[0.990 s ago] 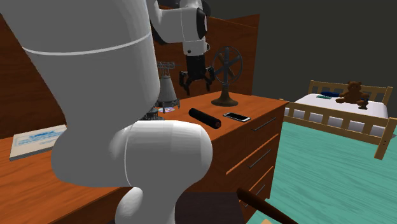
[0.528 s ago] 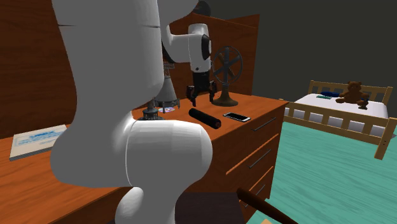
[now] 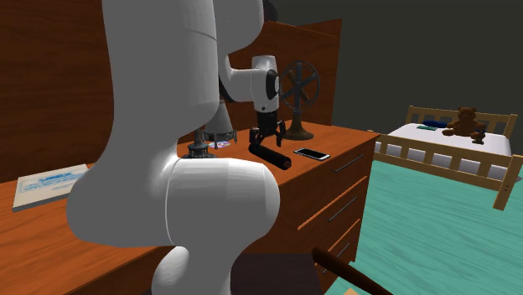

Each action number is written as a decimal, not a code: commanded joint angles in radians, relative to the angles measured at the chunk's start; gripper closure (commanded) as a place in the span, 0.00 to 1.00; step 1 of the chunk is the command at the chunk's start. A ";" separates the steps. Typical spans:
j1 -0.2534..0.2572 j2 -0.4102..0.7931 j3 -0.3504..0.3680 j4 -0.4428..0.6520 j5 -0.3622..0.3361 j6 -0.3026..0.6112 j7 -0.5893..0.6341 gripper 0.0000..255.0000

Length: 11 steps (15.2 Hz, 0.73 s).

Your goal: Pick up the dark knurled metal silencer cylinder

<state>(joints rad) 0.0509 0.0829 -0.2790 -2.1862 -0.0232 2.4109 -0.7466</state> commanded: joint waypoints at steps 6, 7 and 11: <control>-0.004 0.041 0.002 -0.019 0.016 0.060 -0.012 1.00; -0.003 0.041 0.002 -0.019 0.016 0.059 -0.012 1.00; -0.004 0.041 0.002 -0.019 0.016 0.059 -0.012 1.00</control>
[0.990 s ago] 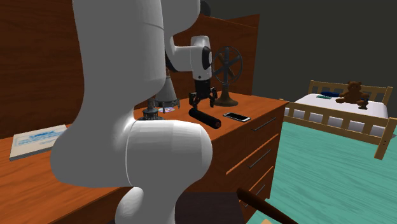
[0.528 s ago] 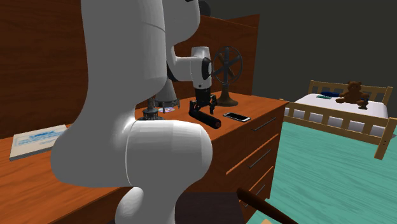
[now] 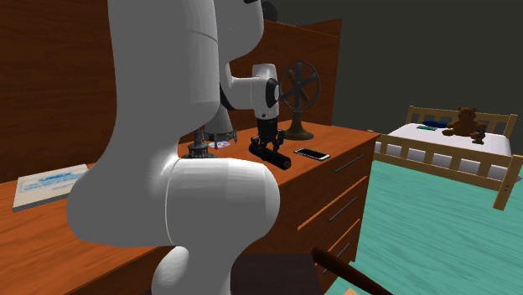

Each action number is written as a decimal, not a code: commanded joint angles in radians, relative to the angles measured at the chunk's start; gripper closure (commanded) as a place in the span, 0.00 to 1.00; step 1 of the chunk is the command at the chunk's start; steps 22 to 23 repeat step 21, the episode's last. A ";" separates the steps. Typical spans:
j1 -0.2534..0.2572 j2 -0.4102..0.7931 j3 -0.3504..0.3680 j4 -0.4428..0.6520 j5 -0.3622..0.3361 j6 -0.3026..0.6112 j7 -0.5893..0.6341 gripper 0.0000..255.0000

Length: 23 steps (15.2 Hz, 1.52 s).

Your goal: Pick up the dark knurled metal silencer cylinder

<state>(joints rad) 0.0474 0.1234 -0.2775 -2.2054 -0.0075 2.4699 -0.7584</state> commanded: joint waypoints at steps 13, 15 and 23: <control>0.005 -0.071 -0.003 0.048 -0.026 -0.117 0.015 1.00; 0.005 -0.085 -0.003 0.060 -0.030 -0.143 0.017 1.00; 0.006 -0.110 -0.002 0.090 -0.038 -0.197 0.021 1.00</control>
